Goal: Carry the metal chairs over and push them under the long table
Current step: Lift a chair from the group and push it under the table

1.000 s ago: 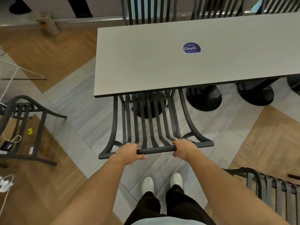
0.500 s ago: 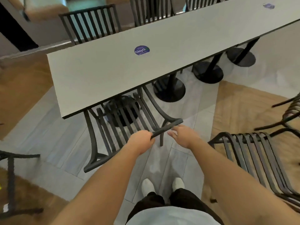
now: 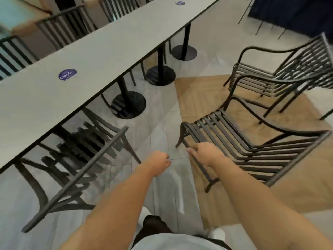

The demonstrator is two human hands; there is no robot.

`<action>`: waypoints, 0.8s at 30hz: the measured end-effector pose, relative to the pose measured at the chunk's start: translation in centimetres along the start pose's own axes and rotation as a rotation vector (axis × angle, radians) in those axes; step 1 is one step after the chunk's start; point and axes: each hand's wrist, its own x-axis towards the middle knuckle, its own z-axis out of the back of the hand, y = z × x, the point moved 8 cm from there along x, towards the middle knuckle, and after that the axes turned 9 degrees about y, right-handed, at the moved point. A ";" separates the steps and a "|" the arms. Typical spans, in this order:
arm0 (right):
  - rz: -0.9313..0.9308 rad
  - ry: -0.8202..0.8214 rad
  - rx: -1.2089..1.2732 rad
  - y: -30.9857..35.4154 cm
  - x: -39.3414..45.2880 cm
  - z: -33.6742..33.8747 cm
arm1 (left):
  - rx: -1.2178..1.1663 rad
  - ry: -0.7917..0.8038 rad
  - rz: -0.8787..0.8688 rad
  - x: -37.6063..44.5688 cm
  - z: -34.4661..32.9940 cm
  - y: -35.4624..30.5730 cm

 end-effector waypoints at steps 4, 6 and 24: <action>-0.078 -0.019 0.042 -10.2 -5.1 -0.2 | -0.088 0.031 -0.021 1.3 -2.9 -9.3; -0.095 -0.043 0.040 -14.8 -7.7 -0.3 | -0.096 0.033 -0.036 1.5 -4.3 -14.1; -0.314 -0.218 0.178 -42.9 -18.9 1.0 | 0.143 0.014 -0.255 9.9 -6.0 -43.6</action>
